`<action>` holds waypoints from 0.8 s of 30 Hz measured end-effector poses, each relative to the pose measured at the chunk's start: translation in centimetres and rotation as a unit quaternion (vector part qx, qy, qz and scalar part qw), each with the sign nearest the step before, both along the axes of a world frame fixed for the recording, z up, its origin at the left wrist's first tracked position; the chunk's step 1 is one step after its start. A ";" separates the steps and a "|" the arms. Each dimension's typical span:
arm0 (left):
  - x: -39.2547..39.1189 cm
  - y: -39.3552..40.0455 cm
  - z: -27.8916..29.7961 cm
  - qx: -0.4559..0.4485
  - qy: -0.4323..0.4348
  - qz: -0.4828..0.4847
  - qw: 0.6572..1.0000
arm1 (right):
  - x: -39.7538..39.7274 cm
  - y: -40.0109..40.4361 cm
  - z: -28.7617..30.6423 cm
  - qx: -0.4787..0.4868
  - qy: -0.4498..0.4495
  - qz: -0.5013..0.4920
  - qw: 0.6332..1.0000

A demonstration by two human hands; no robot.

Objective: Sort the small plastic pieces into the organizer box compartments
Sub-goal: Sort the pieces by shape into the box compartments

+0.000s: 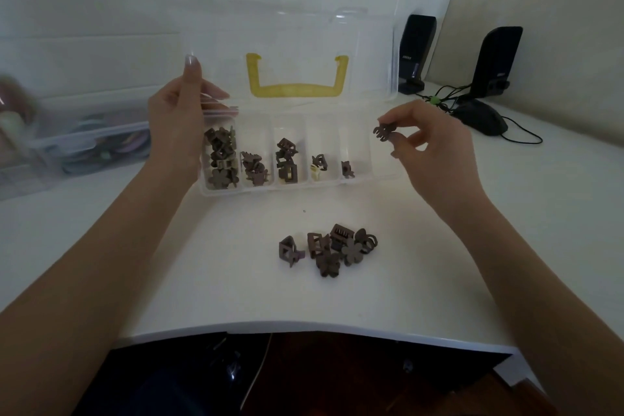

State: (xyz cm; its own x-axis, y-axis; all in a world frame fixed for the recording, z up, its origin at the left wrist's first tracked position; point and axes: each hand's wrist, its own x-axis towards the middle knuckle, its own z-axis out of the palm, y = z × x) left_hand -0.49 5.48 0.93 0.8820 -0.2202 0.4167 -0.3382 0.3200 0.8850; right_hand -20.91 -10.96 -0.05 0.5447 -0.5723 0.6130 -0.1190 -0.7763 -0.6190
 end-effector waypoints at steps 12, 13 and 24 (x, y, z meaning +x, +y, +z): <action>0.2 0.2 -0.1 0.019 -0.007 0.002 1.000 | 0.0 0.1 0.0 -0.015 0.019 -0.027 0.999; 0.3 0.2 -0.1 0.017 -0.004 0.000 1.000 | 0.0 0.0 0.0 -0.021 0.024 -0.027 0.999; 0.4 0.1 -0.1 0.012 0.009 0.001 1.000 | -0.6 2.0 0.6 -0.002 0.069 0.231 0.970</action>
